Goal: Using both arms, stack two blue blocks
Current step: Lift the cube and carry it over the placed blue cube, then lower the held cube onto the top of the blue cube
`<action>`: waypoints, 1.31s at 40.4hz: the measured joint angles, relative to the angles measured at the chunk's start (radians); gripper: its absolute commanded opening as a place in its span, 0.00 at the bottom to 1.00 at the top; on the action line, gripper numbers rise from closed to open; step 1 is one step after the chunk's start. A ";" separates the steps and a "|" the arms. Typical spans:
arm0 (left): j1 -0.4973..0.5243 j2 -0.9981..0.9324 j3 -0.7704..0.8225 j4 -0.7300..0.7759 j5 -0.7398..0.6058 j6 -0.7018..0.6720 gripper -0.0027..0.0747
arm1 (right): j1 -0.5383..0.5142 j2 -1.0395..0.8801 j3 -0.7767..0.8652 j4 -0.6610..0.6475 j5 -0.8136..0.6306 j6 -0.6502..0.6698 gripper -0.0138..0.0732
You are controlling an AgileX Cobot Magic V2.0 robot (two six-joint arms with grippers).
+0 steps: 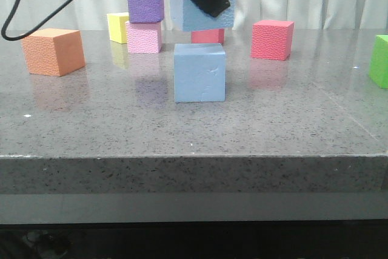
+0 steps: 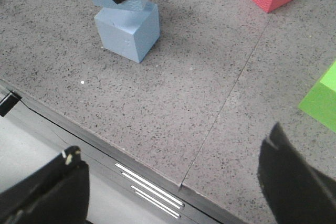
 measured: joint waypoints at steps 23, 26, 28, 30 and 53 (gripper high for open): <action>0.000 0.002 0.050 -0.001 0.002 0.069 0.54 | 0.000 0.000 0.000 0.000 0.000 0.000 0.91; 0.000 0.002 0.050 -0.003 0.002 0.080 0.57 | 0.000 0.000 0.000 0.000 0.000 0.000 0.91; 0.000 0.002 0.050 -0.003 0.002 0.087 0.59 | 0.000 0.000 0.000 0.000 0.000 0.000 0.91; 0.000 0.002 0.050 -0.003 0.002 0.090 0.62 | 0.000 0.000 0.000 0.000 0.000 0.000 0.91; 0.000 0.002 0.050 -0.006 0.002 0.109 0.81 | 0.000 0.000 0.000 0.000 0.000 0.000 0.91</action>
